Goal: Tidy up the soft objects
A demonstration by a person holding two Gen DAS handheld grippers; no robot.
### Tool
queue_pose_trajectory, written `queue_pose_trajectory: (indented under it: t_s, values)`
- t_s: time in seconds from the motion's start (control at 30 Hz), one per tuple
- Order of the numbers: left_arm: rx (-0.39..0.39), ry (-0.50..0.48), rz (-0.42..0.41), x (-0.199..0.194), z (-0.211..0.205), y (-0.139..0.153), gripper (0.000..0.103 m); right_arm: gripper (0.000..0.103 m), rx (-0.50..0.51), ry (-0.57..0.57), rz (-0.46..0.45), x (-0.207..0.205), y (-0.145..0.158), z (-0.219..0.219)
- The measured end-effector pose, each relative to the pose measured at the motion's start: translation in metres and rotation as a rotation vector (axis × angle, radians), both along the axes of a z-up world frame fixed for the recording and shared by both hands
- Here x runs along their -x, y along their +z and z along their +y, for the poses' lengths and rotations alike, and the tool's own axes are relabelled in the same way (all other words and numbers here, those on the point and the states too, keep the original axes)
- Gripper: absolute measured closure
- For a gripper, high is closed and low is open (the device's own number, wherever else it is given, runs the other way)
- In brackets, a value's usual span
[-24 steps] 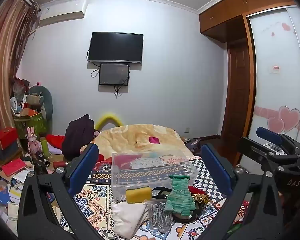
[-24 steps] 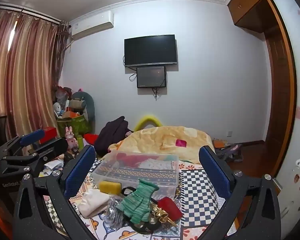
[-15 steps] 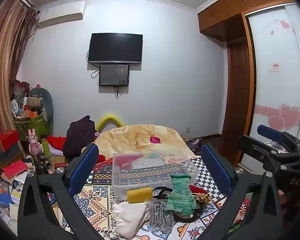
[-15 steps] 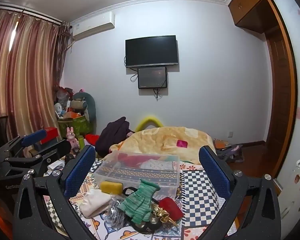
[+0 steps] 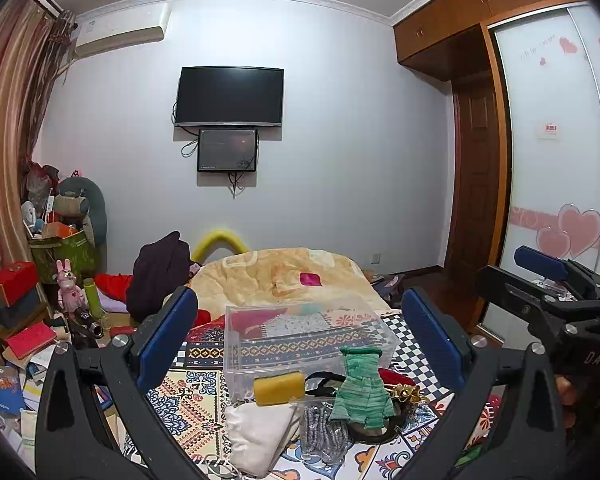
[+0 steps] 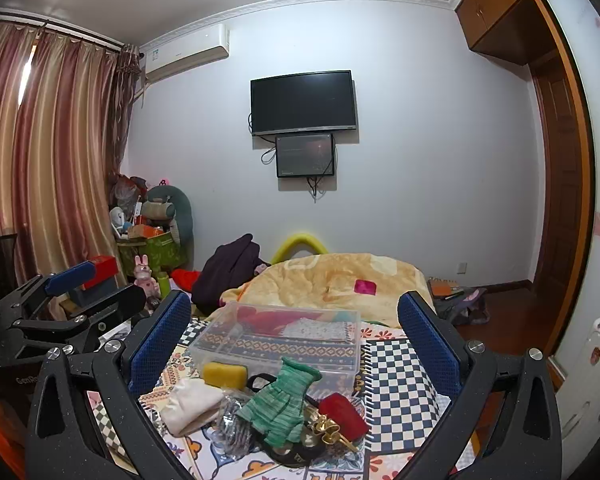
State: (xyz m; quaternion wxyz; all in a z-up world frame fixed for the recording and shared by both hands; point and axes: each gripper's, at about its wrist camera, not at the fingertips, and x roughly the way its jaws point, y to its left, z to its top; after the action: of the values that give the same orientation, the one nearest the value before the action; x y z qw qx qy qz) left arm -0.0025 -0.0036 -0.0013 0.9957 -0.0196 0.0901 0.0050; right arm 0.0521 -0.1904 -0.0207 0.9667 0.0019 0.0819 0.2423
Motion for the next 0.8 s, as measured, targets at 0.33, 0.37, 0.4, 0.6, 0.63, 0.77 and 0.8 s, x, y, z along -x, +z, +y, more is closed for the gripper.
queue_pose_trajectory:
  t_s: [0.33, 0.37, 0.4, 0.6, 0.63, 0.77, 0.8]
  values:
    - [0.001, -0.001, 0.004, -0.0010, 0.0004, -0.0007, 0.000, 0.000, -0.002, -0.001, 0.002, -0.0004, -0.0008, 0.0003]
    - [0.001, -0.001, 0.004, -0.0009, 0.0006, -0.0008, 0.000, 0.000, -0.002, -0.001, 0.002, 0.0000, -0.0002, 0.0004]
    - [0.000, 0.000, 0.004, -0.0010, 0.0004, -0.0007, 0.000, 0.000, -0.002, -0.001, 0.003, 0.0003, 0.0004, 0.0005]
    - [0.000, -0.002, 0.005, -0.0009, 0.0007, -0.0004, 0.000, 0.000, -0.001, -0.002, 0.000, -0.0001, -0.0019, 0.0014]
    - [0.000, -0.002, 0.005, -0.0012, 0.0007, -0.0003, 0.000, 0.000, 0.000, -0.003, 0.000, 0.0002, -0.0015, 0.0017]
    - [0.000, -0.002, 0.004, -0.0010, 0.0011, 0.0001, 0.000, 0.000, -0.003, -0.002, 0.001, -0.0005, -0.0019, 0.0003]
    - [0.000, -0.002, 0.003, -0.0008, 0.0016, 0.0002, 0.000, 0.000, -0.003, -0.002, 0.001, -0.0002, -0.0015, 0.0004]
